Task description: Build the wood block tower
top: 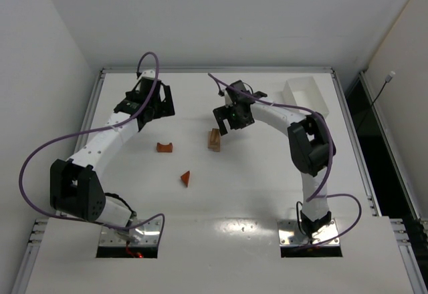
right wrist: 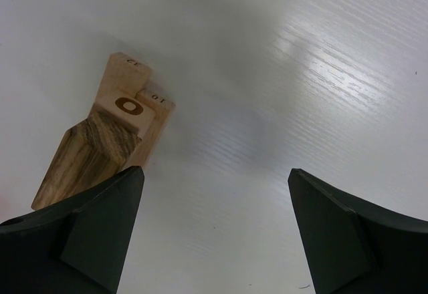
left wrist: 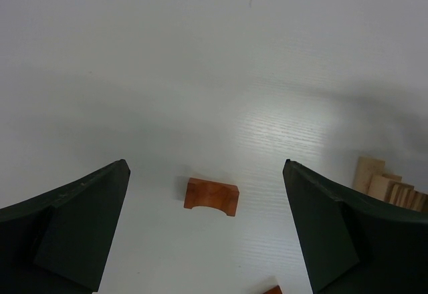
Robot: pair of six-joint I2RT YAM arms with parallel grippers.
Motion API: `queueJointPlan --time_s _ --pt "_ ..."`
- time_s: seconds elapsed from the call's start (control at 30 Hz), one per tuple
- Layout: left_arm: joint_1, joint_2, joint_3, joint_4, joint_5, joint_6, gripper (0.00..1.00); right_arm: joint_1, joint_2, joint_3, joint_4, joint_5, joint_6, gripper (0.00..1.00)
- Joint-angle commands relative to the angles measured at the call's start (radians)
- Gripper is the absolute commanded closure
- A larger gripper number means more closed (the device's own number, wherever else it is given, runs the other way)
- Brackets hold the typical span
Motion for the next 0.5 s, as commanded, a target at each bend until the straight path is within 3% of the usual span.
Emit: queueJointPlan --time_s 0.0,0.47 --pt "0.009 0.001 0.006 0.03 0.01 -0.014 0.0 0.006 0.009 0.044 0.022 -0.012 0.018 0.12" --pt "0.009 0.01 0.006 0.039 0.019 -0.014 0.0 0.006 0.019 0.053 0.022 -0.03 0.018 0.12"
